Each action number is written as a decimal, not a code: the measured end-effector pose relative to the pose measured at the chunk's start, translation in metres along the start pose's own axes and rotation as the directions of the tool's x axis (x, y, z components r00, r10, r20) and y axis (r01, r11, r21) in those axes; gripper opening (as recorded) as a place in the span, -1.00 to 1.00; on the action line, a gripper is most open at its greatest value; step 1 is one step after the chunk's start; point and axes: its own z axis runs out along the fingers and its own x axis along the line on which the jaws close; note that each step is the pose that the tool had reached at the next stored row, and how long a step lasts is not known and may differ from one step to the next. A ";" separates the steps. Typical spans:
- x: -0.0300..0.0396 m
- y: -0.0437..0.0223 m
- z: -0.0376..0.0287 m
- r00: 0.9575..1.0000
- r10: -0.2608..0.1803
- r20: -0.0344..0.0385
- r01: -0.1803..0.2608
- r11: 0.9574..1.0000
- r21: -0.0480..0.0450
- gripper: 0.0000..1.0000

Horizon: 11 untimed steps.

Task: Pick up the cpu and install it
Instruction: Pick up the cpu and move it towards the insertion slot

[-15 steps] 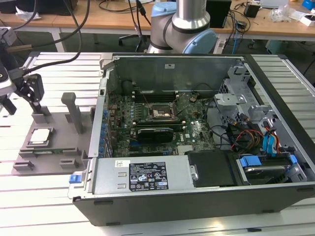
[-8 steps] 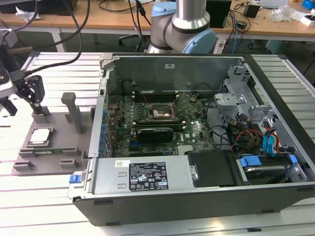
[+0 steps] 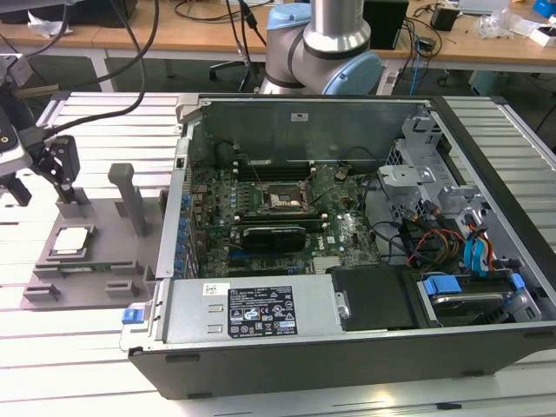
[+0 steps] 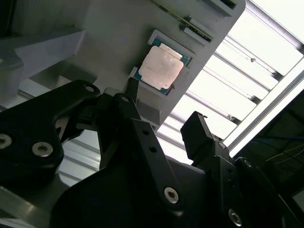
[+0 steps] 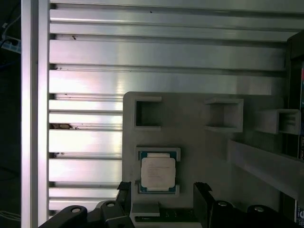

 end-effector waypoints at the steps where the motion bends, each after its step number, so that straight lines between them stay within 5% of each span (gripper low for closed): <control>1: 0.0000 0.0000 0.0005 1.000 0.000 0.000 0.000 1.000 0.000 0.26; 11: 0.0001 0.0001 0.0051 1.000 0.000 0.000 0.000 1.000 0.000 0.26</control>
